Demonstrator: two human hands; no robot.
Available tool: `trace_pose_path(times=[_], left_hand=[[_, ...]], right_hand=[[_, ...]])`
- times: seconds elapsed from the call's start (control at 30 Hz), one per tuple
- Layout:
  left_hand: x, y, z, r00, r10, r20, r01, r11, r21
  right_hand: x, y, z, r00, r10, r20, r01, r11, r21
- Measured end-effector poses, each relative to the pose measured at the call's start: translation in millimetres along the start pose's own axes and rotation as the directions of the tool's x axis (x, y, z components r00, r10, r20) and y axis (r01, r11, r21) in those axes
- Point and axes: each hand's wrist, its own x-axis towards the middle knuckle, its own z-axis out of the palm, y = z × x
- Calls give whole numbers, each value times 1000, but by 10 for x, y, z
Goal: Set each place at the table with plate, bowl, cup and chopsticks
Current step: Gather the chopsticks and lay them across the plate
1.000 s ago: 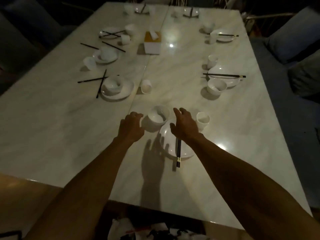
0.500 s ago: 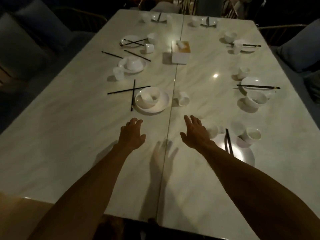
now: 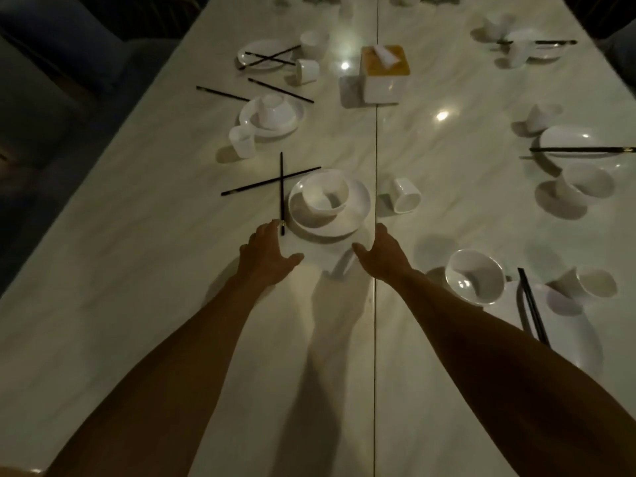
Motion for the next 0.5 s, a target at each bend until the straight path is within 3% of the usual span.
trace_pose_path(times=[0.17, 0.5], left_hand=[[650, 262, 14, 995, 26, -98, -30, 999, -32], [1492, 615, 258, 985, 168, 27, -167, 986, -18]], right_hand=[[557, 57, 146, 977, 213, 1, -203, 927, 316], [1040, 152, 443, 962, 267, -58, -195, 820, 539]])
